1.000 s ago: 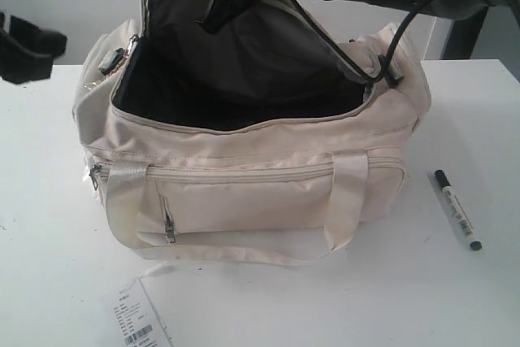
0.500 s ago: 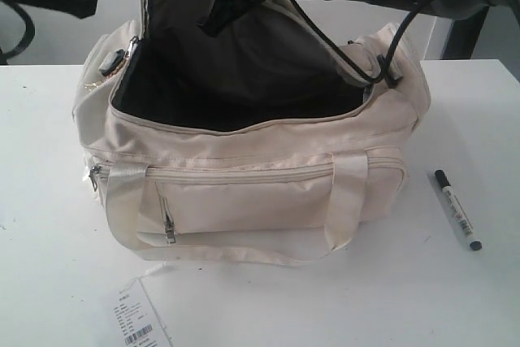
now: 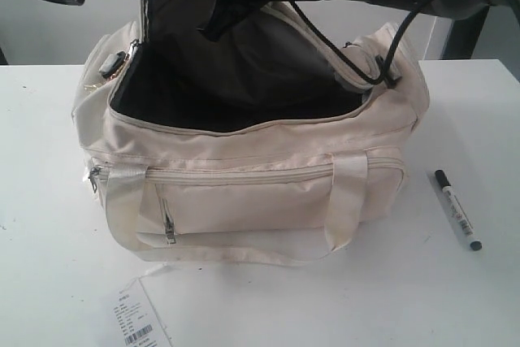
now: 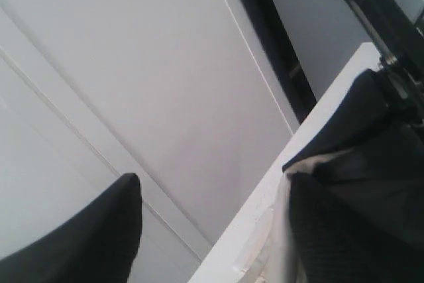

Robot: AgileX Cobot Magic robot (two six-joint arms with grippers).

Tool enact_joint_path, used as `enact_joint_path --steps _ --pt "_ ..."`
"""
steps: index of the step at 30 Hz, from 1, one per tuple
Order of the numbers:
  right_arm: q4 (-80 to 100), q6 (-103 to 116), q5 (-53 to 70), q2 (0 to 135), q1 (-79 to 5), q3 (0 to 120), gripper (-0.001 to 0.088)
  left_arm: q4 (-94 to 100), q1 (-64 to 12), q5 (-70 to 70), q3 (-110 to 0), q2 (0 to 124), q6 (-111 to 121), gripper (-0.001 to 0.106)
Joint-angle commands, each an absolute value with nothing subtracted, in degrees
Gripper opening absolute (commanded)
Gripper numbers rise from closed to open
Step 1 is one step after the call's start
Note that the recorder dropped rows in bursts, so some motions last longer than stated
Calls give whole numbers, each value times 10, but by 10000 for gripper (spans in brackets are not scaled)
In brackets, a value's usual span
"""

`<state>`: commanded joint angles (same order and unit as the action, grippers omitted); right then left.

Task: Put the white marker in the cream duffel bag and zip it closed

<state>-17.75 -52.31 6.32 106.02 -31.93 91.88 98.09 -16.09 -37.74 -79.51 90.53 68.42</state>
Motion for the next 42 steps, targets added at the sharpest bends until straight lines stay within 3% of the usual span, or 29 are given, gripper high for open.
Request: enact_joint_path --steps 9,23,38,40,42 --pt "-177 -524 59 1060 -319 919 0 978 -161 -373 -809 943 686 672" --pt "-177 -527 46 1060 -319 919 0 999 -161 -482 -824 942 724 672" --pt "-177 -528 46 1060 -319 919 0 999 -161 -401 -824 983 700 650" --pt "-177 -528 40 1060 -319 919 0 999 -161 -392 -824 983 694 559" --pt "-177 -528 36 1060 -319 919 0 999 -161 -390 -824 983 683 337"
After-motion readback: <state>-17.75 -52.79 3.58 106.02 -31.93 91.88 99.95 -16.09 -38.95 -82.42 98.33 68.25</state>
